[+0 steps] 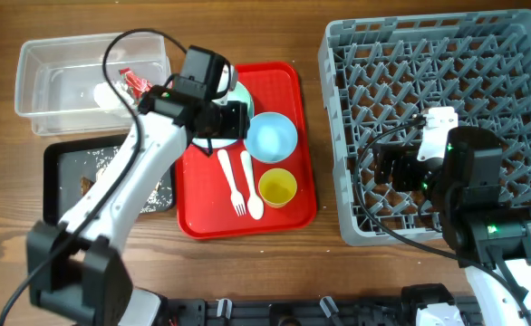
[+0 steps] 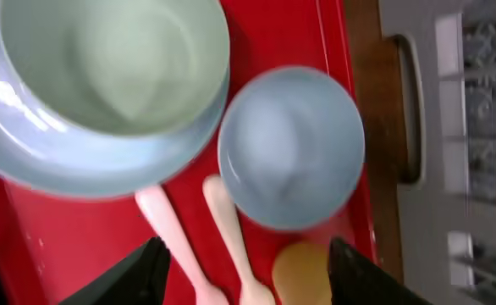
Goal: Sort waste into correct bins and load items into the dishwasher rack
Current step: 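Grasp the yellow cup with the left gripper and lift it, then hand the yellow cup from the left gripper to the right gripper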
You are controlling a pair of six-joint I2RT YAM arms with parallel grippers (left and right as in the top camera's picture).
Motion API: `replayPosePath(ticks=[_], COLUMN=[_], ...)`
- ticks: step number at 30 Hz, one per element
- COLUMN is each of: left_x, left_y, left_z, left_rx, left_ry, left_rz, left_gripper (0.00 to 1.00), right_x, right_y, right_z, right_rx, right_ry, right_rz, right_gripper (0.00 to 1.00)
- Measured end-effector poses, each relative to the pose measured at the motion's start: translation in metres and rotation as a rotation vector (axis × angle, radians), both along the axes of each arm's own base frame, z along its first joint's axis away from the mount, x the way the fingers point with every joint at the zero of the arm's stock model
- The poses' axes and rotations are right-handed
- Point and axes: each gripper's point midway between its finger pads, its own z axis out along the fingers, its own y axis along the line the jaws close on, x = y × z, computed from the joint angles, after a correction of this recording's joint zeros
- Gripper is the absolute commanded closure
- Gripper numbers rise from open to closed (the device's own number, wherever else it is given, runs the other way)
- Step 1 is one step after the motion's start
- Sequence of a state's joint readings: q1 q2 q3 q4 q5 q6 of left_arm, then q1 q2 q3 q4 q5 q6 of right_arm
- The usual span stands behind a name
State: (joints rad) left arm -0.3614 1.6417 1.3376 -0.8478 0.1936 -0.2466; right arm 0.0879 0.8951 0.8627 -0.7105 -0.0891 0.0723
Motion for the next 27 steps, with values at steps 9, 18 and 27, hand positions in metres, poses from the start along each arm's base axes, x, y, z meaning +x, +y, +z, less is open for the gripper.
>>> replayPosePath(ticks=[9, 18, 27], left_x=[-0.068, -0.086, 0.015], left_y=[-0.042, -0.045, -0.058], left_z=[-0.043, -0.086, 0.048], left_rx=[0.065, 0.153, -0.510], left_ry=[0.255, 0.343, 0.023], left_rz=[-0.132, -0.160, -0.120], left_gripper=[0.49, 0.96, 0.96], right_x=[0.000, -0.001, 0.011], right_y=[0.000, 0.000, 0.046], right_z=[0.000, -0.001, 0.011], right_rx=[0.000, 0.000, 0.165], right_ry=[0.000, 0.004, -0.040], right_rz=[0.000, 0.000, 0.222], right_gripper=[0.00, 0.00, 0.00])
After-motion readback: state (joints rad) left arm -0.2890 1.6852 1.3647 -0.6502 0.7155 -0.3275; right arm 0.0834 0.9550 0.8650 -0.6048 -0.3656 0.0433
